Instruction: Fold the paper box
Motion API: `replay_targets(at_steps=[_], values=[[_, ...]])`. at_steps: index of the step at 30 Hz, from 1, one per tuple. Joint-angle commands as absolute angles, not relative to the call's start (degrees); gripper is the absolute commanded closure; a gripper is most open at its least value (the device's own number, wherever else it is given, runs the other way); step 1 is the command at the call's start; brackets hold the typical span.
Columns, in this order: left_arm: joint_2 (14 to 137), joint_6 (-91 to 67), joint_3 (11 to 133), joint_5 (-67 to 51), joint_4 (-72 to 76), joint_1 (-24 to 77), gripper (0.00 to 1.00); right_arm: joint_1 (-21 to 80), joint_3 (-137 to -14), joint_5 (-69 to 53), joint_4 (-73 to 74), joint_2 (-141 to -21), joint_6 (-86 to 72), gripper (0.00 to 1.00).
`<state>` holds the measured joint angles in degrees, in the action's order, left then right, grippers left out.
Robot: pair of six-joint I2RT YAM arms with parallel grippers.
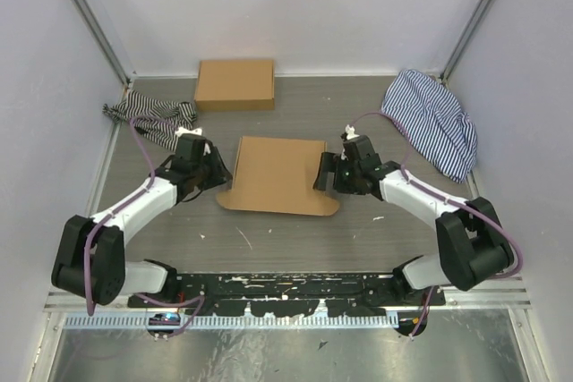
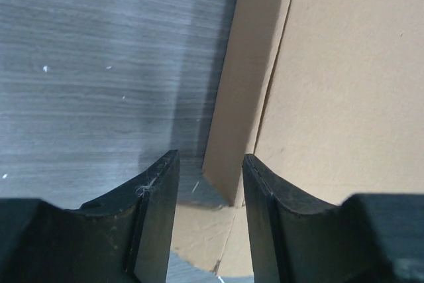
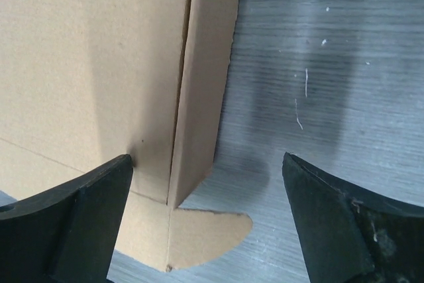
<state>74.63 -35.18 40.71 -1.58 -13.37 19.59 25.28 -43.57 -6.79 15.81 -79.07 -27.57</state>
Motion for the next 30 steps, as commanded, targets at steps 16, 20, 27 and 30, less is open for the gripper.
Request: replay_targets(at_steps=[16, 20, 27, 30], values=[[88.0, -37.3, 48.4, -11.9, -3.0, 19.4, 0.53, 25.4, -59.2, -9.0, 12.5, -93.3, -22.4, 0.03], [89.6, -37.9, 50.8, -12.5, -3.4, 19.4, 0.53, 25.4, -63.1, -9.0, 12.8, -96.6, -21.6, 0.03], [89.9, -38.5, 53.9, -13.0, -6.7, 19.4, 0.53, 25.5, -70.9, -9.5, 13.9, -100.7, -20.3, 0.04], [88.8, -38.0, 53.3, -12.2, -7.3, 19.5, 0.53, 25.4, -73.5, -9.3, 15.2, -101.3, -20.3, 0.04]])
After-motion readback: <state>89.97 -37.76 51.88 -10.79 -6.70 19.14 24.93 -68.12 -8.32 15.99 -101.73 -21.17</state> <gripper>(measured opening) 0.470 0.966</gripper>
